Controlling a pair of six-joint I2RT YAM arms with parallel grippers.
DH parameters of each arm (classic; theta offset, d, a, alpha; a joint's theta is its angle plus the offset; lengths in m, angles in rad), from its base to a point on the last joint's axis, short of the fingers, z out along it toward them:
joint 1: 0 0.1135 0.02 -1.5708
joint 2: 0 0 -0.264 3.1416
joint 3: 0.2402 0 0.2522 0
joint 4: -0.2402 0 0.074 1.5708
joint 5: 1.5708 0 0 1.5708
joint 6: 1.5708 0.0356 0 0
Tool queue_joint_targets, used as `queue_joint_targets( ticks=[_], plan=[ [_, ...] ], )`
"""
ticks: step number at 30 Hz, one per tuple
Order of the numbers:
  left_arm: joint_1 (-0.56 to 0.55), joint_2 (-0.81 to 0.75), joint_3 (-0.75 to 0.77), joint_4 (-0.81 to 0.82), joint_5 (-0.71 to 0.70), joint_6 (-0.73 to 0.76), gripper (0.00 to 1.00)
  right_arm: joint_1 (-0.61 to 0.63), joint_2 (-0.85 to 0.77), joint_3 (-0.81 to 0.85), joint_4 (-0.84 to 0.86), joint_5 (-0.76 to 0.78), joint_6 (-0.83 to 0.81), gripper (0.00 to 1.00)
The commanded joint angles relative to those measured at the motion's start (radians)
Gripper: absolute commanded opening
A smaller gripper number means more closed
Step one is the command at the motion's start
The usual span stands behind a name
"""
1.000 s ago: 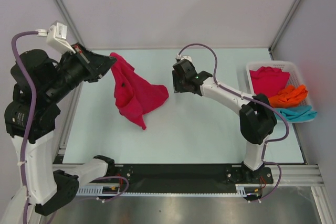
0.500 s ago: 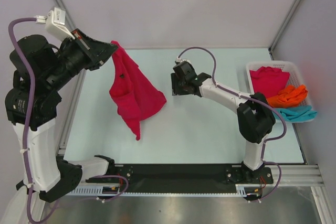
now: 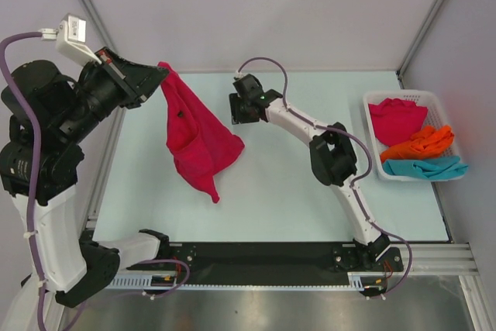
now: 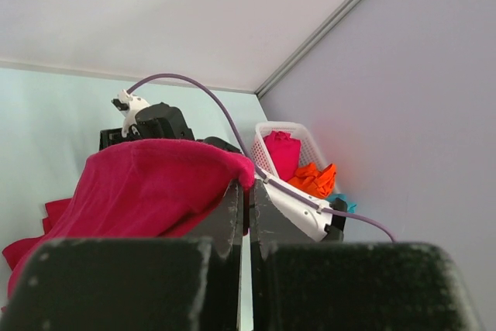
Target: Fold and stack the t-shirts
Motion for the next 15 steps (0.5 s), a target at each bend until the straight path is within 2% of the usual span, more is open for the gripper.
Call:
queue_joint_targets(
  ticks=[1, 8, 15],
  plan=[
    [0.006, -0.016, 0.013, 0.062, 0.004, -0.002, 0.0, 0.002, 0.022, 0.083, -0.062, -0.044, 0.005, 0.51],
    [0.007, -0.02, -0.048, 0.086, 0.016, -0.001, 0.0, 0.034, -0.011, -0.024, -0.006, -0.079, 0.034, 0.52],
    [0.007, -0.042, -0.105, 0.109, 0.018, -0.005, 0.0, 0.056, -0.002, -0.052, 0.003, -0.096, 0.053, 0.52]
  ],
)
